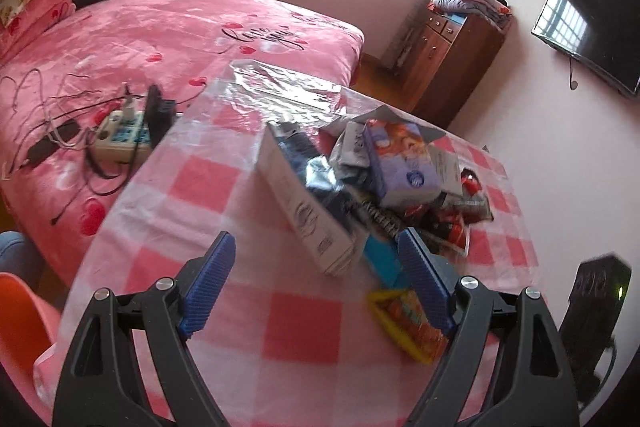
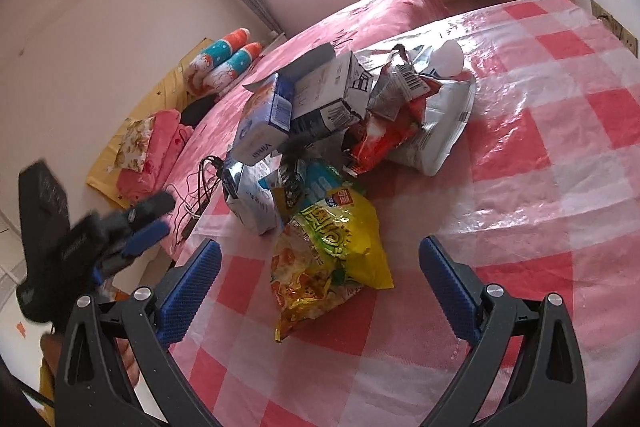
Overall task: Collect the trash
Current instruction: 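Grasp the blue milk carton with the left tool while the right tool grasps the yellow chip bag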
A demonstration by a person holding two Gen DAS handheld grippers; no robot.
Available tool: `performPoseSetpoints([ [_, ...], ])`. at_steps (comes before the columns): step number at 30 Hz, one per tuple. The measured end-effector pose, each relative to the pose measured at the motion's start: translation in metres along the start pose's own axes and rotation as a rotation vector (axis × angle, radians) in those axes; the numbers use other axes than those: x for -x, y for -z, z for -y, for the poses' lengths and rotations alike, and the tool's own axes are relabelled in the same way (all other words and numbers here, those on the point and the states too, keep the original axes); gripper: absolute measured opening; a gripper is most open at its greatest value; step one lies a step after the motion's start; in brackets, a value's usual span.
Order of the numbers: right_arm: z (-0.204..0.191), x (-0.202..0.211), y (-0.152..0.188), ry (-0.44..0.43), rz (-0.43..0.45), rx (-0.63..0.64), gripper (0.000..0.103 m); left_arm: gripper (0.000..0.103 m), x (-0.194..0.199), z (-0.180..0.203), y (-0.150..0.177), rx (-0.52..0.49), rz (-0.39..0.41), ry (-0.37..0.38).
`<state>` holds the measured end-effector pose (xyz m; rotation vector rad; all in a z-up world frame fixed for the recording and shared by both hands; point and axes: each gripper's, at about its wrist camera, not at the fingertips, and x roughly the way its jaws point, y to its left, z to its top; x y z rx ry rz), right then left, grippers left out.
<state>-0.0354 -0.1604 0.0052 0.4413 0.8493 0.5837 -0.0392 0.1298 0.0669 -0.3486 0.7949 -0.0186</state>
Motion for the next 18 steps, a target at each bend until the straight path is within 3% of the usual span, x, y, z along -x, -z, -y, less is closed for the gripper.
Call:
performPoseSetpoints([
  [5, -0.002, -0.010, -0.002, -0.009, -0.029, 0.014, 0.096, 0.084, -0.022, -0.002, -0.017, 0.043, -0.008, 0.019],
  [8, -0.001, -0.016, -0.003, -0.007, -0.050, 0.016, 0.082, 0.084, -0.037, -0.006, -0.025, 0.079, -0.028, 0.031],
  [18, -0.003, -0.024, -0.002, 0.000, -0.073, 0.027, 0.082, 0.084, -0.069, -0.001, -0.036, 0.053, -0.052, 0.000],
])
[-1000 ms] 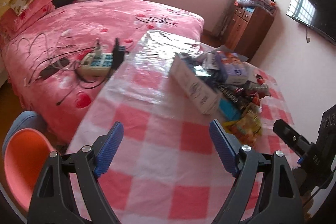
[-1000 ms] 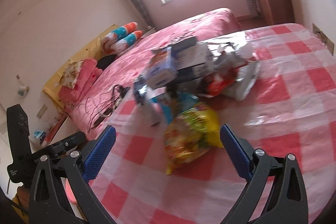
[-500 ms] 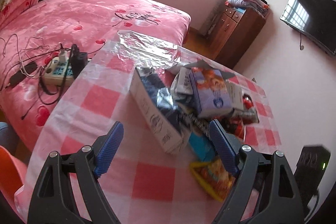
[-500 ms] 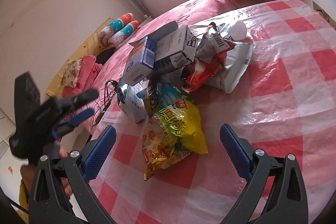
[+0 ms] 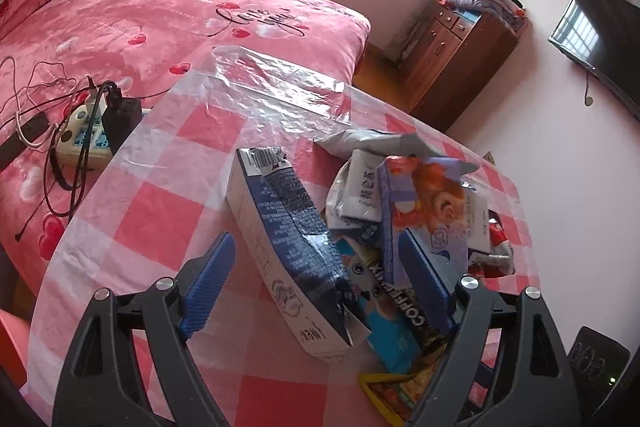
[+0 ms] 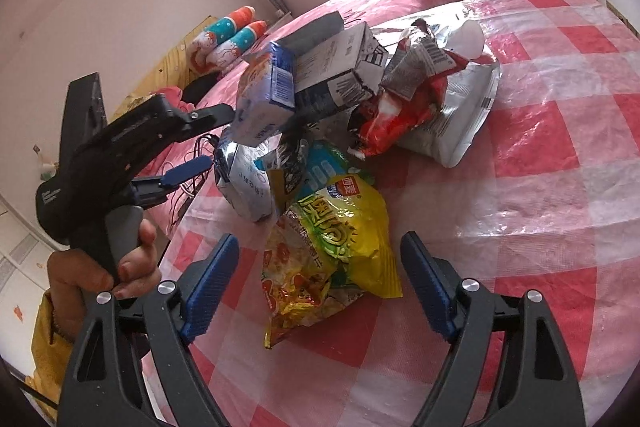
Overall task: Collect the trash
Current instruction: 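Grasp the blue milk carton with the left tool while the right tool grasps the yellow chip bag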
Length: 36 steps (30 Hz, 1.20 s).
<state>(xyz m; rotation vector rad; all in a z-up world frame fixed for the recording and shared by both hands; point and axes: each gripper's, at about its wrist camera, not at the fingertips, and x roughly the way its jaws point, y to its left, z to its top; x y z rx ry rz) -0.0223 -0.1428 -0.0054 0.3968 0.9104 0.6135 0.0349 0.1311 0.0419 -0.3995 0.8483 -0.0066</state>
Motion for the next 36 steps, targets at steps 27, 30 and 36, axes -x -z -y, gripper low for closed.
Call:
performPoseSetpoints([
  [27, -0.027, -0.013, 0.007, 0.061, -0.051, 0.116, 0.086, 0.031, -0.024, -0.005, 0.021, -0.075, -0.032, -0.122],
  [30, -0.034, -0.015, 0.008, 0.100, -0.053, 0.150, 0.082, 0.030, -0.017, -0.005, 0.026, -0.088, -0.030, -0.115],
  [36, -0.040, -0.019, 0.014, 0.127, -0.057, 0.181, 0.066, 0.030, -0.002, -0.007, 0.041, -0.095, -0.036, -0.090],
])
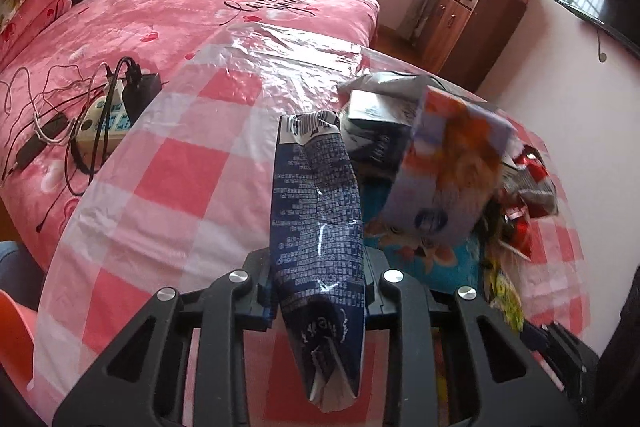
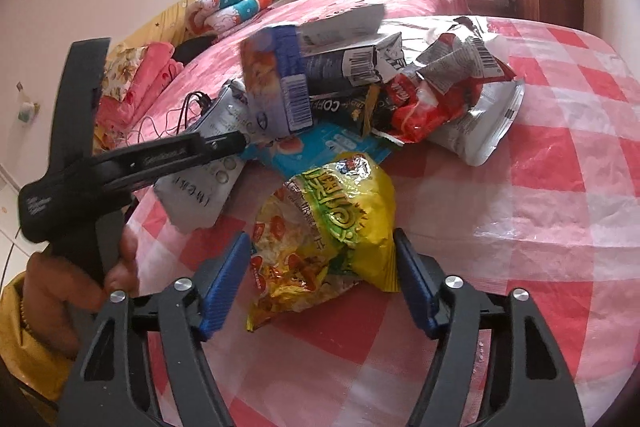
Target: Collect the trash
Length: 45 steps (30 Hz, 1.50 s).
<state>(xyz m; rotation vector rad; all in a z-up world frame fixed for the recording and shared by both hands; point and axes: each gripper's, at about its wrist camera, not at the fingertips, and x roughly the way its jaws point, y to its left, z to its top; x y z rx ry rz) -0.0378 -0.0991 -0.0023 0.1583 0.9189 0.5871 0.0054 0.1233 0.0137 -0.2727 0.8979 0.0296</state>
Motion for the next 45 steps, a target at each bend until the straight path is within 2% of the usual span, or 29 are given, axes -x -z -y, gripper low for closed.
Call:
performPoseSetpoints([
  [2, 0.001, -0.001, 0.000, 0.001, 0.000, -0.010, 0.055, 0.030, 0.004, 0.000, 0.006, -0.004, -0.001, 0.012],
  [4, 0.003, -0.001, 0.000, -0.007, -0.002, -0.014, 0.051, 0.030, 0.008, 0.000, 0.012, -0.006, -0.002, 0.024],
  [20, 0.008, 0.014, 0.003, -0.041, 0.045, -0.008, 0.030, 0.030, 0.037, -0.011, 0.047, 0.019, -0.004, 0.098],
  [33, 0.005, 0.029, 0.010, -0.032, 0.110, -0.008, 0.026, 0.030, 0.054, -0.025, 0.066, 0.034, 0.001, 0.150],
  [45, -0.027, 0.033, 0.014, -0.044, 0.121, 0.021, 0.025, 0.030, 0.069, -0.045, 0.073, 0.063, 0.019, 0.194],
])
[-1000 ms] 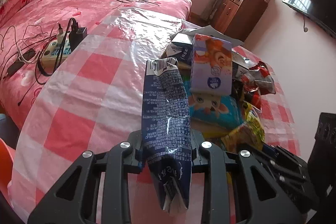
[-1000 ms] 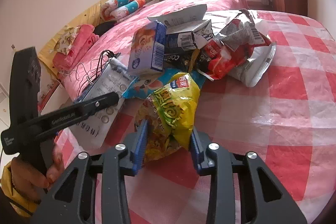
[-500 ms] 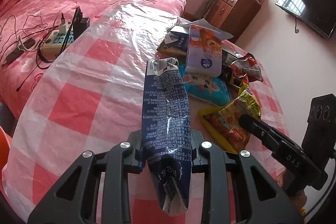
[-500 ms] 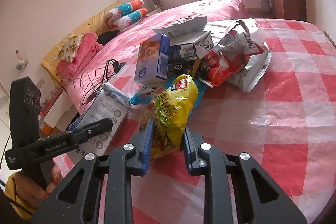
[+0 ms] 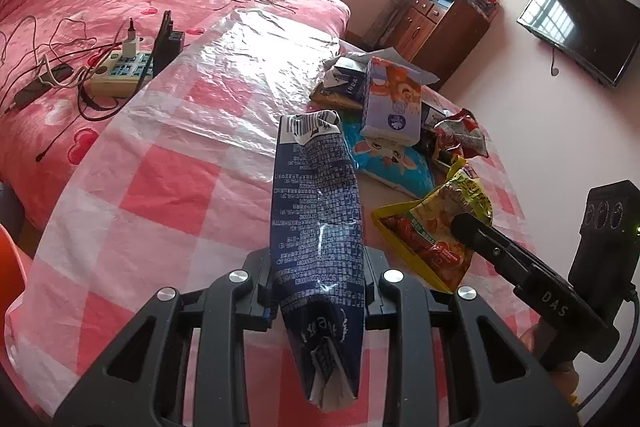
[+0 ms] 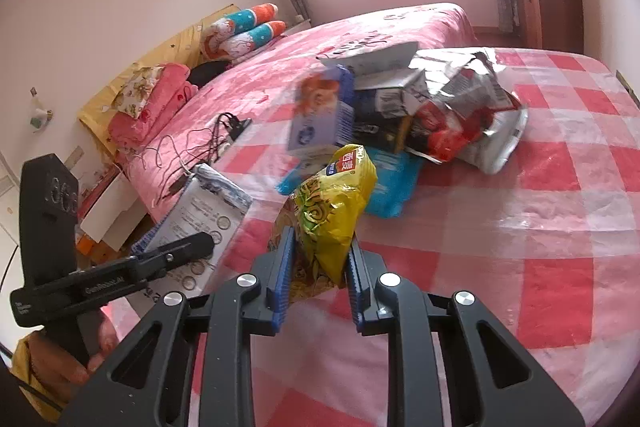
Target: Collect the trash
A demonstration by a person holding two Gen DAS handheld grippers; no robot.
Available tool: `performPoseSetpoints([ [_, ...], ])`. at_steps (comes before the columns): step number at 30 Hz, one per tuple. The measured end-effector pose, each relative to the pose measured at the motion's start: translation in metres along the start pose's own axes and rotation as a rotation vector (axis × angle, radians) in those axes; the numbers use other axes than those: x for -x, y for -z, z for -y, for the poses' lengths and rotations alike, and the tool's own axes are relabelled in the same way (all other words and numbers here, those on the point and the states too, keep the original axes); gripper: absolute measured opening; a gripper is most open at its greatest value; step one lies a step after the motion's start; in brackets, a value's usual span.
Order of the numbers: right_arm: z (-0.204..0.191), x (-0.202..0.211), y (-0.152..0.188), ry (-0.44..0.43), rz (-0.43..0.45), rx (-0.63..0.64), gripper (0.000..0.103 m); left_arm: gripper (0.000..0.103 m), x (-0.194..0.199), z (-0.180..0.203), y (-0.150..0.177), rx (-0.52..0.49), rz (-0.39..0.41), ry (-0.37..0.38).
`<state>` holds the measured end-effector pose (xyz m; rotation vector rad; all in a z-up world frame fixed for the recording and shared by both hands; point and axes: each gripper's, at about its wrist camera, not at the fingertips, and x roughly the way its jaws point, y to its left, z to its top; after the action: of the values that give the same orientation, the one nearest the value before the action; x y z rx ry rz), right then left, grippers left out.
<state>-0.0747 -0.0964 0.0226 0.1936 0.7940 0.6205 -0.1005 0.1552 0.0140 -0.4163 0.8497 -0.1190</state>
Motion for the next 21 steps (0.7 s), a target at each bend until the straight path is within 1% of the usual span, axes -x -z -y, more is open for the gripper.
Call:
performPoseSetpoints([
  [3, -0.007, 0.000, 0.000, -0.008, -0.002, 0.007, 0.025, 0.030, 0.007, -0.005, 0.001, 0.005, 0.011, 0.011],
  [11, -0.021, -0.009, 0.001, -0.025, -0.044, -0.005, 0.025, 0.030, 0.025, -0.025, 0.003, 0.031, 0.033, 0.019],
  [18, -0.039, -0.015, 0.005, -0.014, -0.071, 0.034, 0.024, 0.029, 0.038, -0.048, 0.004, 0.063, 0.051, 0.018],
  [21, -0.045, -0.021, 0.007, -0.008, -0.087, 0.040, 0.024, 0.029, 0.038, -0.054, 0.007, 0.073, 0.048, 0.043],
])
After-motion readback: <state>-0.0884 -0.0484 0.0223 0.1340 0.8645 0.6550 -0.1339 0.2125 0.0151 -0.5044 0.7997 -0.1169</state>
